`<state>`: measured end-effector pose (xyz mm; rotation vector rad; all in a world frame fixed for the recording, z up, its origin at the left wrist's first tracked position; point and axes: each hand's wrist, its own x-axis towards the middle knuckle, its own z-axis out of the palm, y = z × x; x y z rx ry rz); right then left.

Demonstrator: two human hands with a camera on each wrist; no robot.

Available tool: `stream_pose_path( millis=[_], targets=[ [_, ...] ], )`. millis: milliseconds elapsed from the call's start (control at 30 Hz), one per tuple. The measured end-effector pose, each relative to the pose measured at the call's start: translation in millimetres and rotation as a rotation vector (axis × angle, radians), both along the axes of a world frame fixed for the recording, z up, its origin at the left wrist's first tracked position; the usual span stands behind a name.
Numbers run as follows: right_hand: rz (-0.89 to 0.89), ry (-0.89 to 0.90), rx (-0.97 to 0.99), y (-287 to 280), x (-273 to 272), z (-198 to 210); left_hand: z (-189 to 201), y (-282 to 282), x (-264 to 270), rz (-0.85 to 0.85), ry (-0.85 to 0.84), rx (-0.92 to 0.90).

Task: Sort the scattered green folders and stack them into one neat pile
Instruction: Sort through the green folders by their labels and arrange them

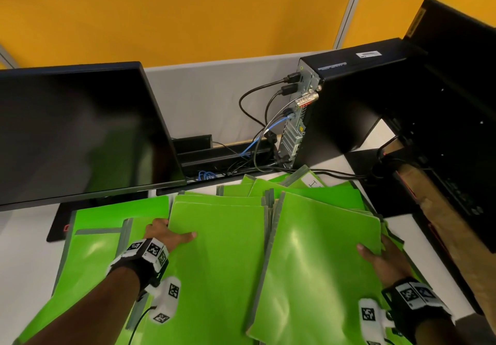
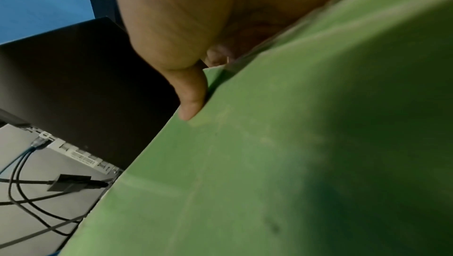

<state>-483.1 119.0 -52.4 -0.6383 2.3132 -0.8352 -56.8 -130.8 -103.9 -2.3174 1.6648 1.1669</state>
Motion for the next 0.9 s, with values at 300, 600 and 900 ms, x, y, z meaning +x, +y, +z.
stream_pose_path(
  millis=[300, 600, 900],
  targets=[
    [-0.019, -0.066, 0.034, 1.1, -3.3, -12.9, 54.0, 41.3, -16.1, 0.032, 0.351, -0.101],
    [-0.002, -0.061, -0.008, -5.3, -10.6, -18.9, 164.9, 48.2, -24.4, -0.306, 0.576, -0.471],
    [-0.010, -0.051, -0.063, -20.5, -6.0, -10.7, 315.0, 99.8, -65.5, -0.964, 0.626, -1.129]
  ],
)
